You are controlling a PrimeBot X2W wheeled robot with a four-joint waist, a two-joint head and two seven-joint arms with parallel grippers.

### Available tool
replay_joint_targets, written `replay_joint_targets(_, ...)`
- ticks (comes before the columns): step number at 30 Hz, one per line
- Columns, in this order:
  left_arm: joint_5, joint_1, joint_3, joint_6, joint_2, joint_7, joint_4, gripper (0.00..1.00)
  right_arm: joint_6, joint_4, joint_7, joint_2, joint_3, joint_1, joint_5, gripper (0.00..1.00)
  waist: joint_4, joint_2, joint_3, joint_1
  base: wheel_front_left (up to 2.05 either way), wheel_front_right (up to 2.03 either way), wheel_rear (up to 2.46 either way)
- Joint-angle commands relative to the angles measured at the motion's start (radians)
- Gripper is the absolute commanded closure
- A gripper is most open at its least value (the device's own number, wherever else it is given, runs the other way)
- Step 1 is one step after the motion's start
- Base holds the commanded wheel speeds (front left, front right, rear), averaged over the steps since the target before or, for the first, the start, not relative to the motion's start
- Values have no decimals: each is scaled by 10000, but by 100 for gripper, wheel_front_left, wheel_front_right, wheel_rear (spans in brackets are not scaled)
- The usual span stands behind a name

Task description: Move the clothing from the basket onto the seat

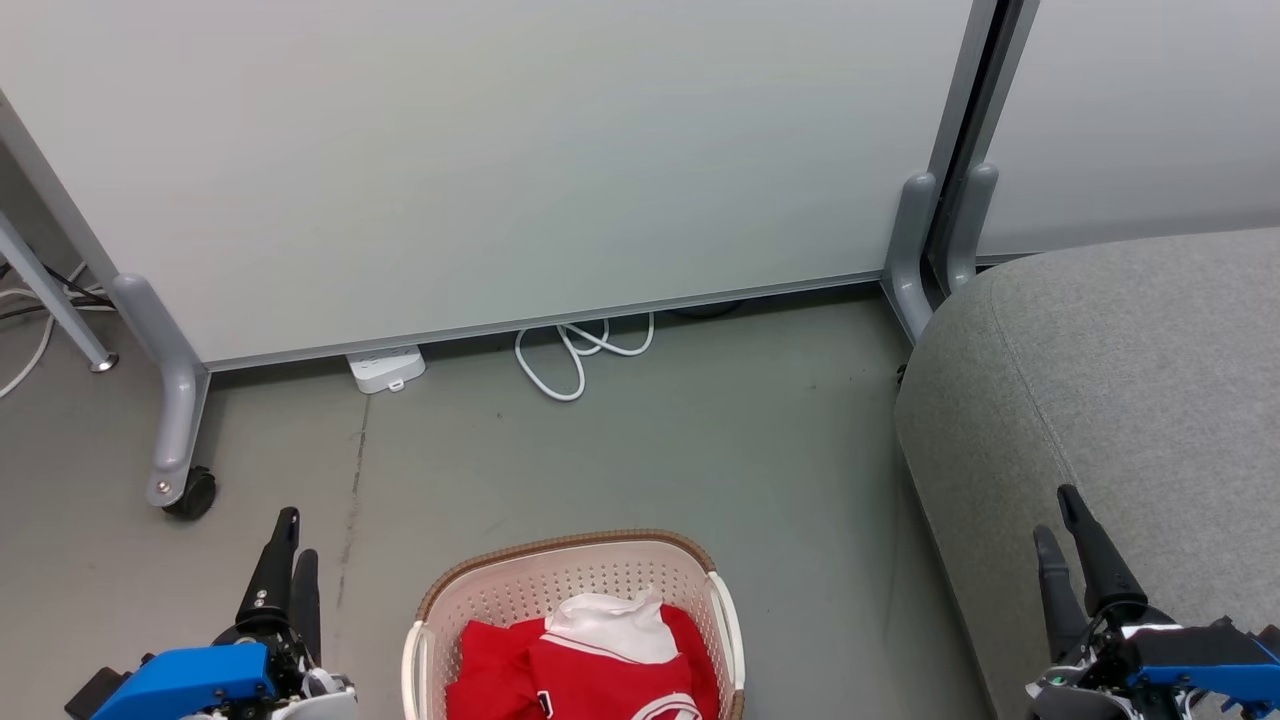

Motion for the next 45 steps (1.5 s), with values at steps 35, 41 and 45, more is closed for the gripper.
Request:
replay_joint_targets(35,6724,-521,-908,479,88,-1644,-908,0,12,-1017,-1647,-58,809,-325,-6546,0,44,0,80,0,0,0,0)
replay_joint_targets(41,7812,-520,-1153,564,92,-1850,-901,0,14,-956,-1851,-61,977,-297,-7678,0,62,0,87,0,0,0,0)
replay_joint_targets(45,8438,-532,-1271,590,96,-1979,-852,0,15,-866,-1985,-64,1052,-310,-8281,0,74,0,93,0,0,0,0)
